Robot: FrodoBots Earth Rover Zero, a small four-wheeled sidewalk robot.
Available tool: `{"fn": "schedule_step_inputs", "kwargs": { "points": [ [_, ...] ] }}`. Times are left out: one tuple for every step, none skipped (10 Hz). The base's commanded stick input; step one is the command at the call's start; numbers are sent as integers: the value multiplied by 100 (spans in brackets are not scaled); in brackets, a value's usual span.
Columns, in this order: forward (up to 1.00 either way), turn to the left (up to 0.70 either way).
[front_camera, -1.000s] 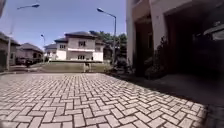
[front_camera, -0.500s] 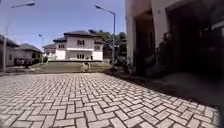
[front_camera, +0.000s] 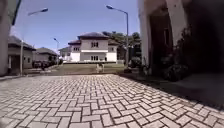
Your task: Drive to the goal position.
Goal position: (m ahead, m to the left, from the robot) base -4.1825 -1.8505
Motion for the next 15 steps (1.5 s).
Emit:
{"fn": "schedule_step_inputs", "kwargs": {
  "points": [
    [50,50],
    [50,36],
    [50,5],
    [50,0],
    [50,0],
    [50,0],
    [50,0],
    [50,0],
    [50,0],
    [50,0],
    [50,0],
    [50,0],
    [50,0],
    [50,0],
    [50,0]
  ]
}}
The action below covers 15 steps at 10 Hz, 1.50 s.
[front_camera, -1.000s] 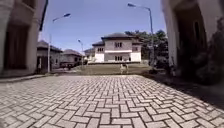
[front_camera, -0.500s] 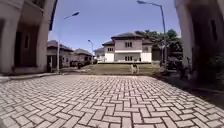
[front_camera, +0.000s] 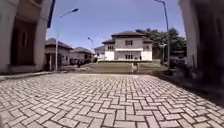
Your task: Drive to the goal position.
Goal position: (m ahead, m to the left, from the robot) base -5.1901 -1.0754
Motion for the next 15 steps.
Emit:
{"fn": "schedule_step_inputs", "kwargs": {
  "points": [
    [50,0],
    [50,0],
    [50,0],
    [50,0],
    [50,0],
    [50,0],
    [50,0],
    [50,0],
    [50,0],
    [50,0],
    [50,0],
    [50,0],
    [50,0],
    [50,0],
    [50,0]
  ]
}}
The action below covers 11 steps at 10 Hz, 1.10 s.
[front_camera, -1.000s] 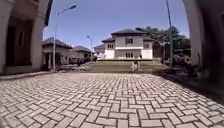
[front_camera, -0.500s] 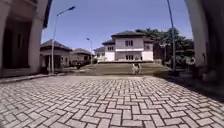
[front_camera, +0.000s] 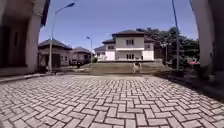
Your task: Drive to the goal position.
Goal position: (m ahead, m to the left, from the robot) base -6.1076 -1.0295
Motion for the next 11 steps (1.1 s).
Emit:
{"fn": "schedule_step_inputs", "kwargs": {
  "points": [
    [50,0],
    [50,0],
    [50,0],
    [50,0],
    [50,0],
    [50,0],
    [50,-2],
    [50,-3],
    [50,-19],
    [50,0],
    [50,0]
  ]
}}
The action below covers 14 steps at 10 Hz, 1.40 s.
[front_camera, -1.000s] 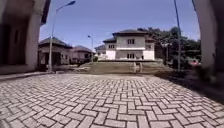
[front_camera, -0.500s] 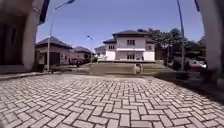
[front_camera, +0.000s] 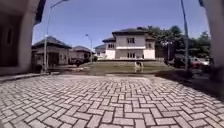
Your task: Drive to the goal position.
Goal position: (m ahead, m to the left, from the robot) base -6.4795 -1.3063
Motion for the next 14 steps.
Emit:
{"fn": "schedule_step_inputs", "kwargs": {
  "points": [
    [50,0],
    [50,0],
    [50,0],
    [50,0],
    [50,0],
    [50,0],
    [50,0],
    [50,0],
    [50,0],
    [50,0],
    [50,0],
    [50,0],
    [50,0],
    [50,0]
  ]
}}
